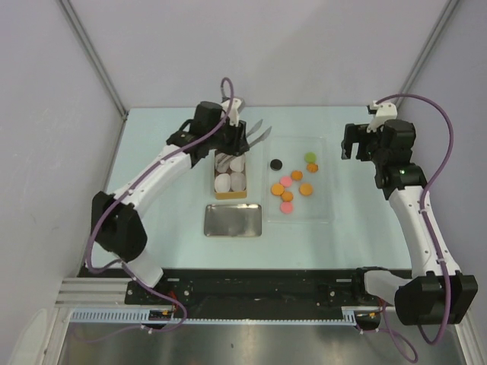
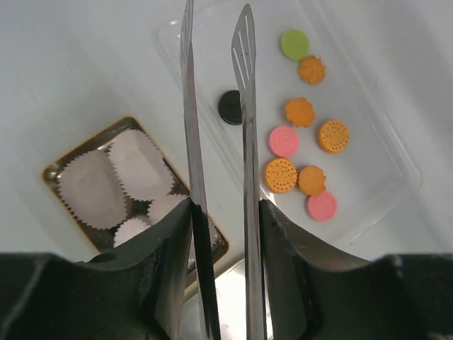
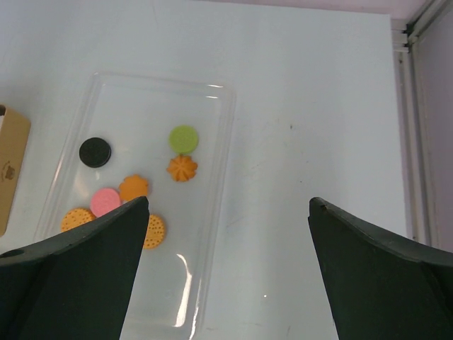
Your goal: Pack the cookies
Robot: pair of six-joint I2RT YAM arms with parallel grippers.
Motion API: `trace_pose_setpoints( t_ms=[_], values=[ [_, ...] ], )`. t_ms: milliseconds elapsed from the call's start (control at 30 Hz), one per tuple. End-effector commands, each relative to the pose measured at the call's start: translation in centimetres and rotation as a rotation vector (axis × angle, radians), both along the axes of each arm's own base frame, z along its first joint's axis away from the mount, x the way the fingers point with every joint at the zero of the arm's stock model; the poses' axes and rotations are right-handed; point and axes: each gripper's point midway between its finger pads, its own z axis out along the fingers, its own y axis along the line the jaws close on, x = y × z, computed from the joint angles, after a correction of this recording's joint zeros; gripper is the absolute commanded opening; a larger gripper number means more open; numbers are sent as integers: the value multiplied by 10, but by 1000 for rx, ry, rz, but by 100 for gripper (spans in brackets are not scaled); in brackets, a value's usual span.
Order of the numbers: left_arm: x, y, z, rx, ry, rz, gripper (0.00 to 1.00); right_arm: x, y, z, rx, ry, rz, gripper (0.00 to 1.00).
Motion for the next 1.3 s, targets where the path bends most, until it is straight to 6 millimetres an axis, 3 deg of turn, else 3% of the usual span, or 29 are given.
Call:
trace_pose_setpoints(
  t_ms=[0, 33, 67, 133, 233, 367, 467, 500, 567, 600, 667, 700, 733, 767, 800, 833, 1033, 1067, 1267],
  values=[
    [3, -54, 38, -94, -89, -94, 46, -5, -21, 31, -38, -104, -73, 100],
    [7, -62, 27, -83, -71, -104, 47, -7, -36, 32, -40, -105, -116, 100],
    [8, -70, 34, -90, -86, -114, 46, -7, -40, 30, -40, -100, -127, 100],
    [9, -89, 28, -90, -85, -146, 46, -9, -51, 24, -38, -74, -158, 100],
    [3, -116, 30, -100, -102, -206, 48, -10, -60, 9, -23, -18, -183, 100],
    [-8, -153, 8, -87, -80, -292, 47, -10, -75, -9, 22, 44, -216, 100],
    [-19, -178, 6, -94, -81, -344, 47, -7, -77, -25, 90, 96, -208, 100],
    [-26, -190, -5, -76, -70, -368, 47, -6, -73, -29, 116, 108, -193, 100],
    [-36, -208, -2, -79, -86, -400, 47, -5, -71, -40, 139, 145, -183, 100],
    [-38, -214, -13, -65, -73, -409, 47, -5, -73, -43, 145, 154, -186, 100],
    [-48, -232, -10, -68, -81, -436, 47, -4, -71, -48, 199, 175, -187, 100],
    [-50, -237, -21, -52, -64, -444, 47, -4, -75, -48, 217, 175, -199, 100],
    [-49, -245, -15, -59, -77, -448, 47, -4, -75, -50, 239, 180, -201, 100],
    [-53, -251, -16, -55, -74, -456, 47, -5, -73, -52, 262, 190, -188, 100],
    [-54, -256, -31, -36, -49, -456, 47, -6, -76, -52, 272, 193, -196, 100],
    [-54, -261, -27, -44, -56, -454, 47, -7, -75, -54, 281, 200, -193, 100],
    [-60, -283, -61, -27, -9, -446, 47, -14, -75, -68, 294, 262, -187, 100],
    [-61, -286, -74, -7, 4, -433, 47, -14, -78, -67, 298, 258, -191, 100],
    [-67, -307, -97, 0, 32, -389, 48, -21, -86, -73, 300, 268, -229, 100]
  ],
)
